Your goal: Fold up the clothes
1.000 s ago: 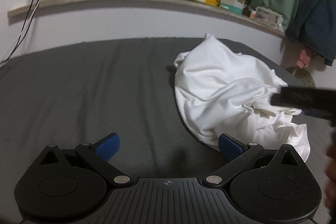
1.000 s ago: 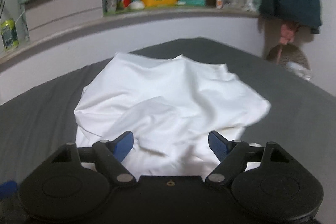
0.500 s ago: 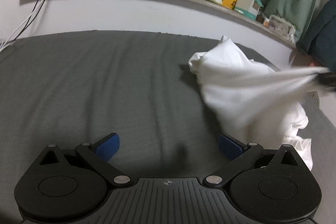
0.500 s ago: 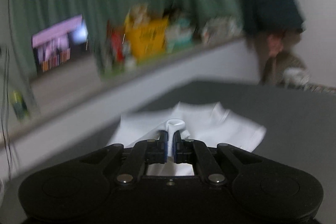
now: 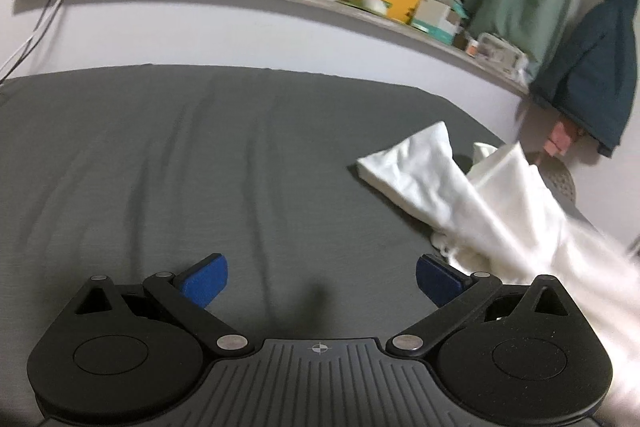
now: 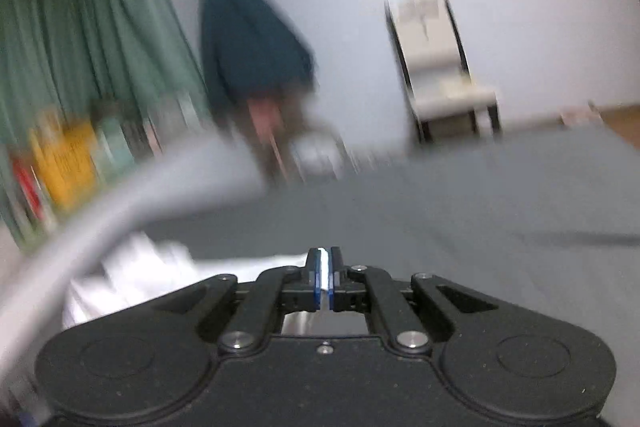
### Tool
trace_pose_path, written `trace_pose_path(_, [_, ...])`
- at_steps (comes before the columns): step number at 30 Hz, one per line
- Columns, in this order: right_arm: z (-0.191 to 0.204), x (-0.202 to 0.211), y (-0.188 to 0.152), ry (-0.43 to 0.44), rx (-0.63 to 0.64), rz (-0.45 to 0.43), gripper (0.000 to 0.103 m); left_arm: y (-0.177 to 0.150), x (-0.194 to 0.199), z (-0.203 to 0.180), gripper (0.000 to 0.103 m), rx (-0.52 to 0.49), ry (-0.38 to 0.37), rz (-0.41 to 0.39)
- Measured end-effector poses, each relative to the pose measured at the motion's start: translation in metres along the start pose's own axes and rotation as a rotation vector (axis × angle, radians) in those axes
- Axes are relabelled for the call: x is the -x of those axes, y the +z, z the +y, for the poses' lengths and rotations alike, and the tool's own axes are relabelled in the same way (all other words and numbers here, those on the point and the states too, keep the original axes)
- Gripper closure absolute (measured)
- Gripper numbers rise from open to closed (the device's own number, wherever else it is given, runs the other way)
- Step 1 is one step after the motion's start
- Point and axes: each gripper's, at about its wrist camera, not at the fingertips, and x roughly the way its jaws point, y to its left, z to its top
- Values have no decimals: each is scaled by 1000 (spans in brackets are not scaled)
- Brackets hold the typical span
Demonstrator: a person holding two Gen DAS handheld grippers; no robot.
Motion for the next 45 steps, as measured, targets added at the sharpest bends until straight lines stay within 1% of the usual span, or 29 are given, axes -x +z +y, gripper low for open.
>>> trace_pose_path(1, [-2, -7, -10, -25, 6, 51, 93, 0, 0, -2, 0, -6, -6, 4])
trace_pose_path(2, [-3, -13, -19, -45, 11, 97, 88, -1, 1, -4, 0, -12, -12, 7])
trace_pose_path(3, [0, -16, -27, -35, 3, 111, 74, -1, 1, -6, 0, -18, -18, 11])
trace_pose_path(4, [5, -19, -33, -20, 1, 118, 67, -1, 1, -8, 0, -24, -24, 15])
trace_pose_path(5, [15, -22, -39, -7, 12, 114, 54, -2, 2, -10, 0, -30, -31, 18])
trace_pose_path(6, [25, -26, -43, 10, 24, 111, 47, -2, 2, -12, 0, -36, -37, 22])
trace_pose_path(8, [56, -39, -49, 87, 77, 115, 46, -3, 3, -14, 0, -42, -46, 28])
trace_pose_path(10, [94, -63, -45, 181, 155, 133, 46, -5, 5, -14, 0, -42, -51, 33])
trace_pose_path(14, [188, -106, -37, 337, 320, 146, 46, -6, 5, -10, 0, -44, -41, 36])
trace_pose_path(17, [265, -139, -36, 427, 433, 158, 46, -6, 0, -5, 0, -36, -26, 29])
trace_pose_path(18, [282, -142, -36, 440, 451, 165, 46, -6, -2, -4, 0, -33, -18, 29])
trace_pose_path(20, [320, -162, -35, 463, 471, 191, 46, -6, -6, -2, 0, -27, -9, 39])
trace_pose_path(23, [366, -191, -45, 456, 513, 223, 38, -6, -12, -1, 0, -23, -3, 45])
trace_pose_path(24, [382, -200, -50, 433, 549, 217, 38, -6, -14, -1, 0, -23, 0, 45])
trace_pose_path(25, [390, -205, -57, 408, 594, 207, 39, -6, -15, -1, 0, -24, 3, 46])
trace_pose_path(26, [397, -210, -63, 384, 638, 200, 58, -6, -17, -1, 0, -25, 7, 47])
trace_pose_path(27, [399, -218, -69, 365, 660, 212, 99, -6, -18, -1, 0, -25, 11, 50])
trace_pose_path(28, [396, -224, -72, 357, 642, 248, 97, -6, -19, 1, 0, -18, 13, 54])
trace_pose_path(29, [387, -225, -69, 372, 580, 261, 98, -5, -21, 2, 0, -9, 14, 57])
trace_pose_path(31, [353, -211, -58, 435, 438, 203, 98, -4, -23, 5, 0, 8, 17, 63])
trace_pose_path(33, [315, -184, -50, 487, 341, 126, 99, -4, -24, 6, 0, 18, 11, 70])
trace_pose_path(36, [251, -135, -38, 503, 219, 44, 99, -3, -24, 6, 0, 27, -2, 75])
trace_pose_path(38, [200, -98, -32, 489, 132, 27, 99, -2, -22, 6, 0, 26, -10, 70])
trace_pose_path(42, [100, -13, -37, 419, -5, 26, 99, 0, -13, 9, 0, 46, -26, 45])
trace_pose_path(43, [83, 2, -43, 377, -4, 40, 99, 0, -11, 9, 0, 51, -31, 39])
trace_pose_path(44, [66, 13, -51, 321, 5, 71, 98, 1, -9, 8, 0, 55, -37, 33])
trace_pose_path(45, [56, 13, -57, 273, 22, 116, 98, 0, -8, 7, 0, 54, -44, 30])
